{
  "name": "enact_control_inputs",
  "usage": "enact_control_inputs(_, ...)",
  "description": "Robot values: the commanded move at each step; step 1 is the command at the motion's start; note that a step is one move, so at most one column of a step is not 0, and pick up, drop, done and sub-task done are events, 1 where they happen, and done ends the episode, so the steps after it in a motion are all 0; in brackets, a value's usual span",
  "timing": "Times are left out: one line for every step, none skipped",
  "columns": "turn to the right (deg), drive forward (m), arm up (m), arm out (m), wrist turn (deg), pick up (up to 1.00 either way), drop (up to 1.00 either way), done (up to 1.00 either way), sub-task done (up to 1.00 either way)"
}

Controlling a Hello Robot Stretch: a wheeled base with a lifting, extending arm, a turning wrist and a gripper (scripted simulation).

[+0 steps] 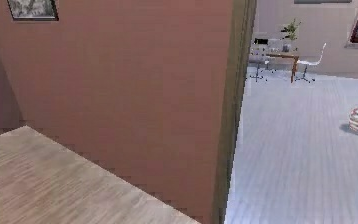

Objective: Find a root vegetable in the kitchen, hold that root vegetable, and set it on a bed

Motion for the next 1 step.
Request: enact_control_inputs(30.0, 0.0, 0.0, 0.0, 0.0, 0.0, 0.0, 0.0, 0.0)
